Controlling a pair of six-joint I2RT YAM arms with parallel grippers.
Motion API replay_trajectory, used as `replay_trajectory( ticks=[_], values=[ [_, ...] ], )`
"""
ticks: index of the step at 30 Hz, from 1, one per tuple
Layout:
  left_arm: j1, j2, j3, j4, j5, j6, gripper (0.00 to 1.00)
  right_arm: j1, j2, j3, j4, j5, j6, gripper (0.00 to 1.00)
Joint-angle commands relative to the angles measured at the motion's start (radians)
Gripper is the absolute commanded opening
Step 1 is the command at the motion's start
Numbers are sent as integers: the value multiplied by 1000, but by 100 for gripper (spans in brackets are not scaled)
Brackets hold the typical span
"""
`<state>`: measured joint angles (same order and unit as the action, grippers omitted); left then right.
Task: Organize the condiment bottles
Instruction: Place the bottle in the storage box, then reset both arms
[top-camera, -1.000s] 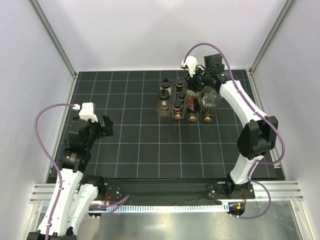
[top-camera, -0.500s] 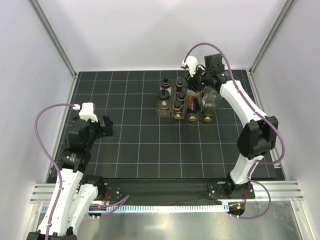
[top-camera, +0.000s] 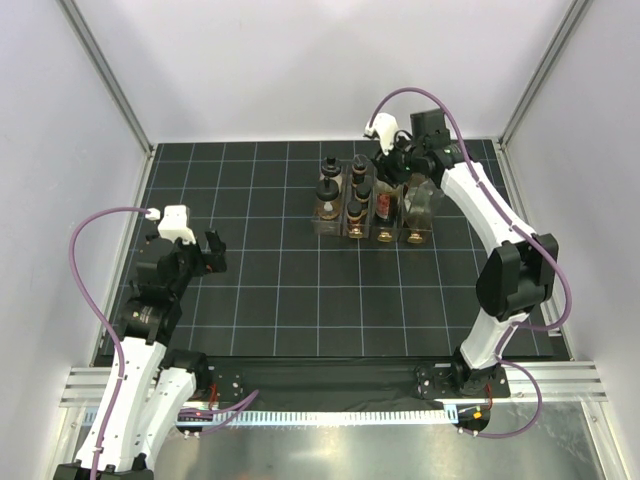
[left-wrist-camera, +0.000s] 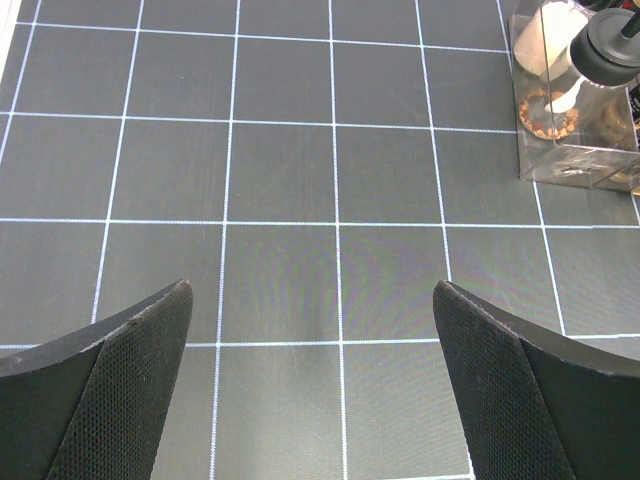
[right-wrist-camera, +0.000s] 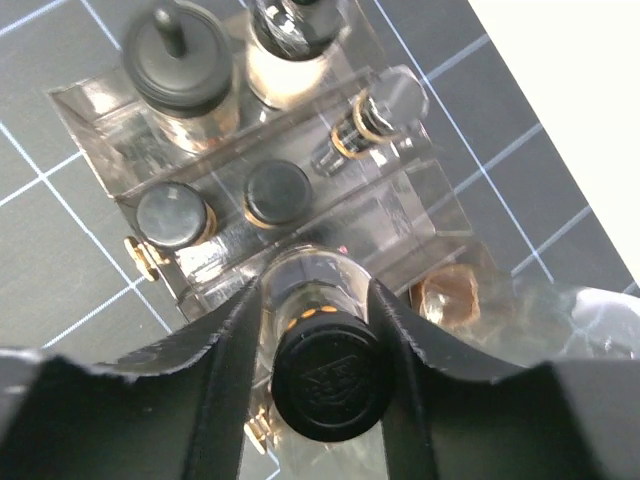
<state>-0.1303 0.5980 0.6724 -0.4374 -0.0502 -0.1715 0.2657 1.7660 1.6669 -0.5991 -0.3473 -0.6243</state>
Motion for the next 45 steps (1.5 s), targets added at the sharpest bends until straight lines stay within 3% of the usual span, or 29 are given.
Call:
replay_trajectory(
  ticks=[1,8,11,14,20,35,45],
  values=[
    [6,-6,-4,45,18,6,100,-13,-63,-7,18,37,-5,50],
    [6,-3,-4,46,19,6,100,-19,-105,-13,22,44,3,69],
    [6,-3,-2,46,23,4,100,-20,-131,-13,25,44,11,83],
    [5,-3,-2,46,23,4,100,-22,-160,-3,25,41,14,90],
    [5,-1,-2,46,24,3,100,-19,-201,34,4,25,34,99],
    [6,-4,6,49,24,-2,100,-20,-356,102,-57,-58,87,100],
    [4,-14,72,11,44,-26,100,-31,-582,-16,1,3,171,100]
  ],
)
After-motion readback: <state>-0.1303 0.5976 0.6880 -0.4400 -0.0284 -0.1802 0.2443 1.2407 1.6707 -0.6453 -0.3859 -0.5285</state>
